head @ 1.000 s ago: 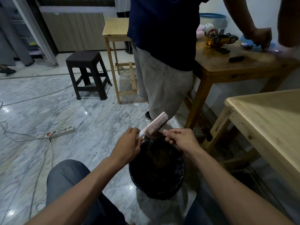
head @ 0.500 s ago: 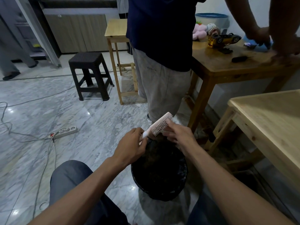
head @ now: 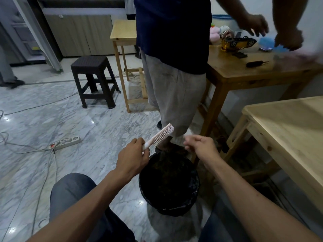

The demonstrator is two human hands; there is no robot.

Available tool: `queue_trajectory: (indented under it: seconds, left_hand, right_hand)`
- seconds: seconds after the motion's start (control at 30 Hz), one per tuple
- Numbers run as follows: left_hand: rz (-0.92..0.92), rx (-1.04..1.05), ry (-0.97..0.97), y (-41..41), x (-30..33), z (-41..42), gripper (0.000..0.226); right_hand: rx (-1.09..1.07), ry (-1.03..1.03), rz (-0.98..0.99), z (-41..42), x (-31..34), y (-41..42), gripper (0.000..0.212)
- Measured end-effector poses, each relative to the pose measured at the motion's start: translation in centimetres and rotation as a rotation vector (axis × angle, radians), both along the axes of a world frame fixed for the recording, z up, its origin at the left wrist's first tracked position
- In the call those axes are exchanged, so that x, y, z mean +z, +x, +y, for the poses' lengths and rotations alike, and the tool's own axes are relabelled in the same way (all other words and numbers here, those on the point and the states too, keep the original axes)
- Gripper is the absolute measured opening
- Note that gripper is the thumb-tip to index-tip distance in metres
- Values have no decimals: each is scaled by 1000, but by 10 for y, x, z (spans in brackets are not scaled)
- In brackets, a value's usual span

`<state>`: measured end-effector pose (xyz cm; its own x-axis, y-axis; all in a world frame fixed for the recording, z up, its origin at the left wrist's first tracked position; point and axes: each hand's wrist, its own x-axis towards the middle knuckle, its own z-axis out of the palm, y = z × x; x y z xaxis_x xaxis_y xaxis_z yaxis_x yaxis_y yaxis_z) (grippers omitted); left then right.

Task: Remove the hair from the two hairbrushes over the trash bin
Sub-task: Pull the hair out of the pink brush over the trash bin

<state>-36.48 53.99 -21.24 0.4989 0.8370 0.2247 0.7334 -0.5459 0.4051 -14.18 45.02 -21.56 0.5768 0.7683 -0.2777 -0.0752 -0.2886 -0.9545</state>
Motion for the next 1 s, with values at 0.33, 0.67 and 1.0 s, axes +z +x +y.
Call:
queue_trajectory:
  seconds: [0.33,0.67,1.0]
  left_hand:
    - [-70,-272,-141,11,12,-7,24]
    - [26,-261,-151,1,4,-4,28]
    - [-112,-37,-210,15,13,-6,17]
  right_hand:
    - [367,37,134,7,10,-24,58]
    - [192,22,18,7,2,-20,17]
    - [396,-295,-542,-8,-20,-11,28]
